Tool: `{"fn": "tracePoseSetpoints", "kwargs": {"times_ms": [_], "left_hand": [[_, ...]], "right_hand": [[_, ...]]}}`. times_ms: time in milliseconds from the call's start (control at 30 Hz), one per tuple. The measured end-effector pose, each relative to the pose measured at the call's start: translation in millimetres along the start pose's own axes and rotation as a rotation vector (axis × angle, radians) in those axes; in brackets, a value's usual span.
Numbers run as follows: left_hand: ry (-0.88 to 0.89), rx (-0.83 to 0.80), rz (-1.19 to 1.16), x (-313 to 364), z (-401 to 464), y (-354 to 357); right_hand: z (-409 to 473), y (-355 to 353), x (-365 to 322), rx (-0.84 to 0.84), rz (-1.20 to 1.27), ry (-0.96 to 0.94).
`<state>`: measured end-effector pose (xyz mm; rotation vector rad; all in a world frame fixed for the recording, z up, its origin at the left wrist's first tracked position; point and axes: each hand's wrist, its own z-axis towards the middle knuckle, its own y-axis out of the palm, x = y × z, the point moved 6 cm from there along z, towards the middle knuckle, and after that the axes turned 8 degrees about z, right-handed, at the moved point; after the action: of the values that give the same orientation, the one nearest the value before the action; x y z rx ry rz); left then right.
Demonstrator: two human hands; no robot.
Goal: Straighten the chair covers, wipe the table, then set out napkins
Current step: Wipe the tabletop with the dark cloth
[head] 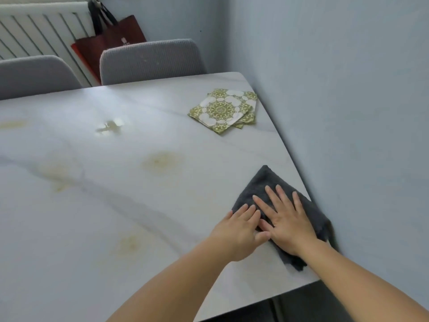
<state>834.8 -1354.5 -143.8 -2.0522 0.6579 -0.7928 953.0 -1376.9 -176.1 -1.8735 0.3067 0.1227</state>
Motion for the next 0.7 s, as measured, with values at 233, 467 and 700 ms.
{"fn": "tracePoseSetpoints", "kwargs": {"times_ms": [233, 467, 700], "left_hand": [[-0.094, 0.066, 0.011, -52.0, 63.5, -29.8], [-0.151, 0.099, 0.025, -90.2, 104.4, -58.5], [-0.138, 0.075, 0.021, -95.4, 66.5, -47.7]], "right_hand": [[85.6, -28.9, 0.4, 0.096, -0.039, 0.016], [148.0, -46.0, -1.8, 0.142, -0.087, 0.047], [126.8, -31.3, -31.2, 0.110, -0.104, 0.037]]}}
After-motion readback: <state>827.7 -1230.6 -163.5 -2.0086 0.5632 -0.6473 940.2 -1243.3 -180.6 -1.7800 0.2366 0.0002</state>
